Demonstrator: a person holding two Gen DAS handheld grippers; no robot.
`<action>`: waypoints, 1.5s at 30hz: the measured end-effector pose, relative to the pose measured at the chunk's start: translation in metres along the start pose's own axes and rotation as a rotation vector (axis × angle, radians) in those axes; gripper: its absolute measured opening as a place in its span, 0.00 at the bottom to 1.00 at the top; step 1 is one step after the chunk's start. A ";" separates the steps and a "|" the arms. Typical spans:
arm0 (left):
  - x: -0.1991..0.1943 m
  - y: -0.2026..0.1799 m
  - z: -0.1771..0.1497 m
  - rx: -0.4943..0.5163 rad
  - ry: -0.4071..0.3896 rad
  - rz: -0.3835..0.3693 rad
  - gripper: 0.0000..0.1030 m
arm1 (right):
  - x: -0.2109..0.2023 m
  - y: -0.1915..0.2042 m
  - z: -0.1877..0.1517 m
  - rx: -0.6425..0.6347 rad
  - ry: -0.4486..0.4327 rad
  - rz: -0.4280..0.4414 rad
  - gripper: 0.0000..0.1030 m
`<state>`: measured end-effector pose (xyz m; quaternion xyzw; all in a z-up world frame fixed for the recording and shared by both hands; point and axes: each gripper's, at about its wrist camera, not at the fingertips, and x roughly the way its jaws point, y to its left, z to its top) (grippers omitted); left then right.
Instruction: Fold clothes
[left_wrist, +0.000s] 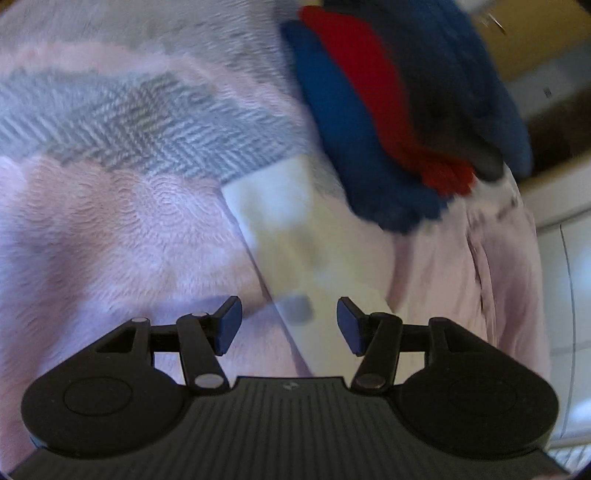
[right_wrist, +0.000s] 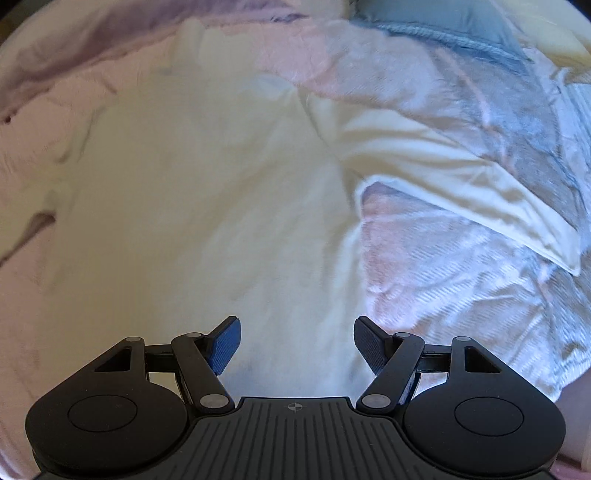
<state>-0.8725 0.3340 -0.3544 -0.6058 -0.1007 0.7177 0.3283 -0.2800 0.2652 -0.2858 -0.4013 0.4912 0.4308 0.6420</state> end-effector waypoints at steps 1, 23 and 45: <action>0.005 0.005 0.002 -0.030 -0.005 -0.010 0.48 | 0.008 0.002 0.000 -0.010 0.006 -0.004 0.69; -0.102 -0.201 -0.272 0.815 0.136 -0.828 0.07 | 0.050 -0.082 0.016 0.126 -0.119 0.065 0.69; -0.025 -0.133 -0.288 1.152 0.236 -0.184 0.27 | 0.127 -0.132 0.083 0.746 -0.123 0.745 0.36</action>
